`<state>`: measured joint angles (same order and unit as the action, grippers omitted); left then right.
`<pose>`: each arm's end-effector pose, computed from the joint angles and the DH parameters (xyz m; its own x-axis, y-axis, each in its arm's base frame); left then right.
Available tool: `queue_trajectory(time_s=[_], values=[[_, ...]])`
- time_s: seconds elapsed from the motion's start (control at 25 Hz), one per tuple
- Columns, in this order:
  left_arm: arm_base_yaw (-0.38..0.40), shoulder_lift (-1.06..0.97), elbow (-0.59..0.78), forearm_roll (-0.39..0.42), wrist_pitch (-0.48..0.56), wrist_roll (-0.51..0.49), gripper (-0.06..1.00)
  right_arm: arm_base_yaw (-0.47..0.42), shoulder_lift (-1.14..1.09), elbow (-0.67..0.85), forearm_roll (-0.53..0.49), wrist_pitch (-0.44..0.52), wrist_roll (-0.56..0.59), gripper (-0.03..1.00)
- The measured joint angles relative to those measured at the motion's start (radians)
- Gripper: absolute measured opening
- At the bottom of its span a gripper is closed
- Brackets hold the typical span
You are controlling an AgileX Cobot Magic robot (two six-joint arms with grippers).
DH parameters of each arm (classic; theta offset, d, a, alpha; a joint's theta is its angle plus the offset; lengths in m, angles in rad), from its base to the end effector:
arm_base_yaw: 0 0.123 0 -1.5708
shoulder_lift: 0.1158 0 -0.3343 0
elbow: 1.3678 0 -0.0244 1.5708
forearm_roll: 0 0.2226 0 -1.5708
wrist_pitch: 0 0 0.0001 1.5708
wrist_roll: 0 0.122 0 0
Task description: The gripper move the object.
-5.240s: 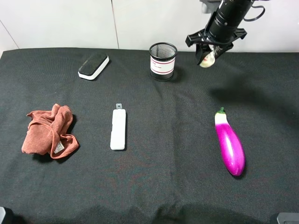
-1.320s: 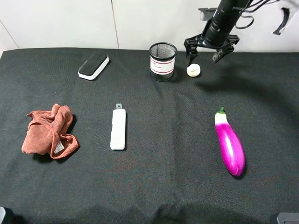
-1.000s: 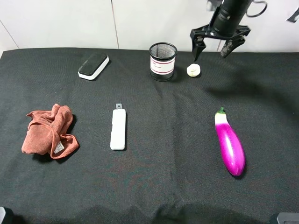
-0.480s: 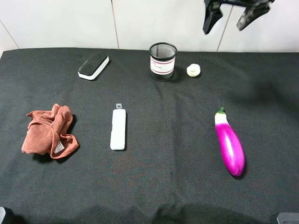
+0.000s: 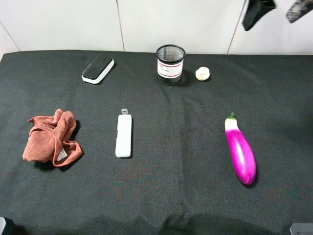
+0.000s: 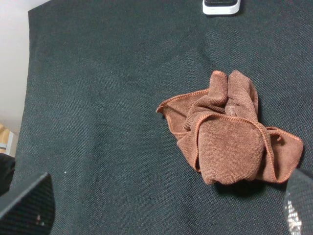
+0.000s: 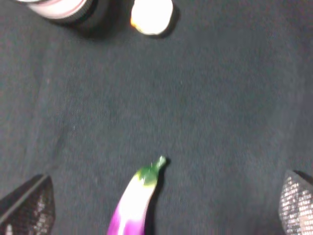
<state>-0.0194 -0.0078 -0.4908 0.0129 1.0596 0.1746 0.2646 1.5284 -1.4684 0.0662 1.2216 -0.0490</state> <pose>-0.0518 0.0024 0.2467 -0.4470 0.1886 -0.8744 0.0913 0.9820 0.1652 0.2790 0.0835 0.3736 -0.8896 -0.2683 -0.3696 -0.3066 0.9506 0.0481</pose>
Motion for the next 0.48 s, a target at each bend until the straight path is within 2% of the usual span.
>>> queue_trajectory(time_s=[0.48], values=[[0.000, 0.000, 0.000, 0.000, 0.000, 0.000, 0.99, 0.000, -0.389, 0.257, -0.003, 0.002, 0.021, 0.69]])
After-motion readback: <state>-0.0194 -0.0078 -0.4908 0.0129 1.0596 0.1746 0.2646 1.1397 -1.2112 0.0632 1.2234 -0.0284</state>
